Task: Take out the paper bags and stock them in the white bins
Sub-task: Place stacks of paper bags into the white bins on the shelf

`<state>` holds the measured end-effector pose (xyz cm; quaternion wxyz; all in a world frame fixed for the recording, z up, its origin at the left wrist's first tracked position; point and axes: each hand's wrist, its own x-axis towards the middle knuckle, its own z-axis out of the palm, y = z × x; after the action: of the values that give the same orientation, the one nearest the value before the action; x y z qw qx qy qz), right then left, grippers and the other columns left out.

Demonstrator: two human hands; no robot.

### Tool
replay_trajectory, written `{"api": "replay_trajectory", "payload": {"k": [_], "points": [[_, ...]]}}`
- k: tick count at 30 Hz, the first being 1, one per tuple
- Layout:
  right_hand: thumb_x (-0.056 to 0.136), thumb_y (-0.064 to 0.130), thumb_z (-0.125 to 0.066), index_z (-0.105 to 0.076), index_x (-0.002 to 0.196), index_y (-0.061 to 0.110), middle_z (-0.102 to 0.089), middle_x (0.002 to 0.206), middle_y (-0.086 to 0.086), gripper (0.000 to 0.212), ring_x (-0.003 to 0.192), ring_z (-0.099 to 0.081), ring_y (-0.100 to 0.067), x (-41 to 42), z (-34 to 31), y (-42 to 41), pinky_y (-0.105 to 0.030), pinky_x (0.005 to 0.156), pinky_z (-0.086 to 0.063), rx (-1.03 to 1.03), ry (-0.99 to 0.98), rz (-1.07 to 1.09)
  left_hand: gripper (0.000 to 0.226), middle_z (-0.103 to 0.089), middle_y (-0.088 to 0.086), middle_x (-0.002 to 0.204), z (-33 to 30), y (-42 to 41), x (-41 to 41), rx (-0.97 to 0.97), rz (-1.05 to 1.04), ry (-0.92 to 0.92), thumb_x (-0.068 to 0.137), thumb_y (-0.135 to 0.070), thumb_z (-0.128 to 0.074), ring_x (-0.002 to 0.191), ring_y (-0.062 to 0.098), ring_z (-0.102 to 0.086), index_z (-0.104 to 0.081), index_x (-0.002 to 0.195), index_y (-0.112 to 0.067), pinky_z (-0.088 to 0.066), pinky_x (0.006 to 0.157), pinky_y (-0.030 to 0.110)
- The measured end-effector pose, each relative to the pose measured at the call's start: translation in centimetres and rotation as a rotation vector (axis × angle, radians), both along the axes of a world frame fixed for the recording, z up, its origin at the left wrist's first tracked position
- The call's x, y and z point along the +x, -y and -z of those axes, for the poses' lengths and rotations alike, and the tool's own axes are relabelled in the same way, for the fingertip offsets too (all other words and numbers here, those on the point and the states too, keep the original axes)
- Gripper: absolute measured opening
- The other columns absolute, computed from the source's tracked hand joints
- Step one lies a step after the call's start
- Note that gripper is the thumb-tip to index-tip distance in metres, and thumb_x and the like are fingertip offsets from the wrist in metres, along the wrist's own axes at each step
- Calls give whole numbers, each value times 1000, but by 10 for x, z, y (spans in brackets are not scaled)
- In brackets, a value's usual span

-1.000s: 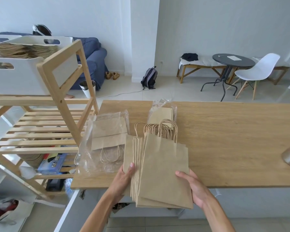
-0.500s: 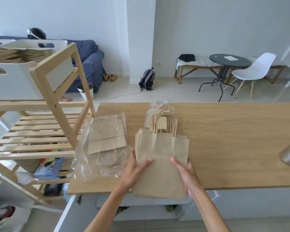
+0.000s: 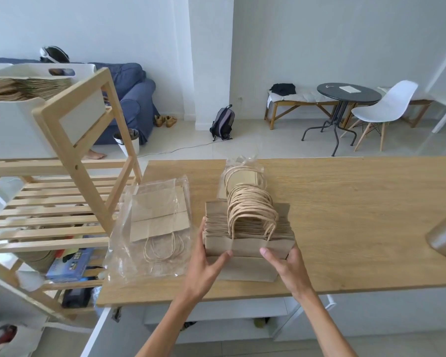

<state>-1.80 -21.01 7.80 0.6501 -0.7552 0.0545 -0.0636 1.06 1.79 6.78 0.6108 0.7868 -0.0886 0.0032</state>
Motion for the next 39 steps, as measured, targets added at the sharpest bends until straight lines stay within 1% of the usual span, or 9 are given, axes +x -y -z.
{"api": "replay_trajectory", "payload": {"k": [6,13,17,20,25,31,34,37,39], "points": [[51,74,-87,-29,153,54,-35,162,22,119,150,-29,-1,-1,-10,-6,-38,119,-24,15,40,46,93,-25,-58,142,-6,0,2,-127,-88,51,71,-82,-67,133,-30,-23,-21,150,-62,-22,102,12],[42,82,-84,-36,127,79,-41,148,33,97,143,-31,-1,1,-2,-9,-34,113,-25,37,56,111,54,-34,-59,135,-8,7,5,-244,-80,-49,75,-93,-41,129,-33,-27,-34,127,-81,-24,99,12],[43,86,-81,-36,144,55,-42,151,27,115,146,-35,-8,-1,8,-13,-35,119,-25,76,46,118,59,-30,-60,137,7,4,7,-191,-69,-68,70,-94,-46,128,-33,-28,-29,125,-84,-23,107,19],[67,76,-77,-46,150,24,-60,146,3,103,139,-52,-18,-8,17,-18,-49,122,-33,133,60,117,78,-47,-27,148,15,8,5,-178,-141,-111,64,-88,-65,131,-9,-45,-43,133,-59,-34,112,33],[87,54,-64,-55,142,21,-67,136,1,65,132,-58,-17,-12,25,-20,-40,115,-40,136,50,210,77,-75,-2,101,13,17,5,-273,-274,-97,66,-73,-80,95,17,-70,-66,122,-22,-57,83,35],[77,66,-62,-41,153,2,-48,157,-16,102,148,-40,-29,-2,47,-32,-52,124,-27,103,69,359,98,-69,18,121,26,24,0,-239,-374,-80,67,-82,-69,121,37,-60,-61,130,-7,-45,105,62],[80,62,-61,-51,147,14,-58,149,-2,84,142,-48,-18,2,48,-37,-38,121,-34,99,119,418,97,-73,2,111,27,25,-2,-213,-413,-9,73,-86,-58,110,16,-65,-63,128,-6,-50,103,45],[86,70,-58,-59,125,45,-65,120,37,46,115,-56,17,5,43,-42,1,96,-36,93,112,435,114,-67,22,93,19,32,2,-188,-457,-53,69,-94,-51,92,33,-63,-59,122,7,-51,89,45],[84,79,-53,-61,127,27,-69,107,23,68,104,-54,25,9,37,-43,9,83,-33,94,109,449,124,-67,23,96,13,35,4,-181,-485,-107,64,-98,-48,96,18,-65,-56,126,9,-53,88,42]]}}
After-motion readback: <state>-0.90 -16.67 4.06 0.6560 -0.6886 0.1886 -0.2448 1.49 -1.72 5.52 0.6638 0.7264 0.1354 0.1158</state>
